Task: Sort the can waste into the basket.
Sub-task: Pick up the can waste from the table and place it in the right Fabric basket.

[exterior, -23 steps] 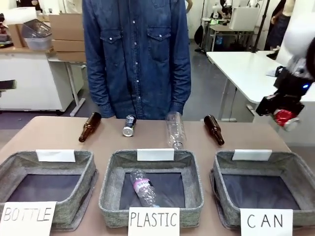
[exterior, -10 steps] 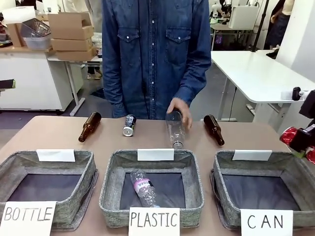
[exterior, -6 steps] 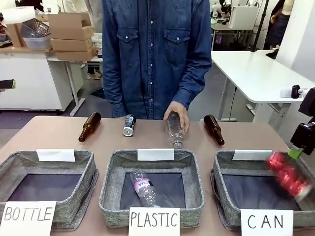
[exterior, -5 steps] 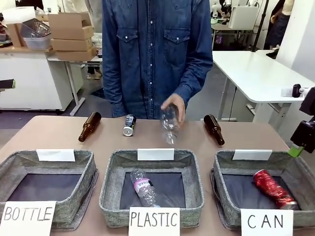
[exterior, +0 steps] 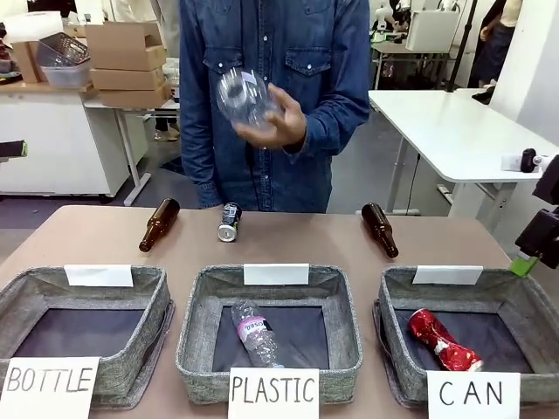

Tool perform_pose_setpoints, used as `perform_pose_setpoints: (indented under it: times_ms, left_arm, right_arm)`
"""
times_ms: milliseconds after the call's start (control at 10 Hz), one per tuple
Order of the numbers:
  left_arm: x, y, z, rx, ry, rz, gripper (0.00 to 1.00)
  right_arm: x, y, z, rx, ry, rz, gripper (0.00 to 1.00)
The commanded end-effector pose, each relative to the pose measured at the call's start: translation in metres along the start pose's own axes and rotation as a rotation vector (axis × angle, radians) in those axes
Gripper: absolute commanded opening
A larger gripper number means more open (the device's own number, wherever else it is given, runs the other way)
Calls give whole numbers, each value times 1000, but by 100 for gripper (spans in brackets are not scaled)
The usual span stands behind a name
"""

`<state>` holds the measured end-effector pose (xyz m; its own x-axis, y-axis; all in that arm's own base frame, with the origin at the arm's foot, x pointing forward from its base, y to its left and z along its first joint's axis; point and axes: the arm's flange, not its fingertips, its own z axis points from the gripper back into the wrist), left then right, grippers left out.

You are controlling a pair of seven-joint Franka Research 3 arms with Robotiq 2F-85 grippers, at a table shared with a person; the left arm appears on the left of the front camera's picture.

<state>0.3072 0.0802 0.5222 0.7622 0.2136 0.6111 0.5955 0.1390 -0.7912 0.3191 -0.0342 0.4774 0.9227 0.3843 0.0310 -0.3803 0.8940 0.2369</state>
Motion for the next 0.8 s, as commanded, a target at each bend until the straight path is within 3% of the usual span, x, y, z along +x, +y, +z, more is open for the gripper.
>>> perform_pose_setpoints:
  times_ms: [0,200,300,400,500,600,700]
  left_arm:
    - [2,0,-1,-16,-10,-22,100]
    - [2,0,-1,-16,-10,-22,100]
    - [2,0,-1,-16,-10,-22,100]
    - [2,0,-1,-16,-10,-22,100]
    - [2,0,-1,-16,-10,-22,100]
    - [2,0,-1,-16,-10,-22,100]
    - [2,0,-1,-16,-10,-22,100]
  right_arm:
    - [3,-8,18,246,-122,59,100]
    - [-7,-28,45,736,-413,179,100]
    - [-4,-42,58,1062,-521,35,100]
    - [3,-53,64,1244,-573,-87,100]
    - [10,-60,67,1337,-613,-215,100]
    - [17,-64,68,1371,-627,-286,100]
    - [-9,-49,69,805,-430,-20,100]
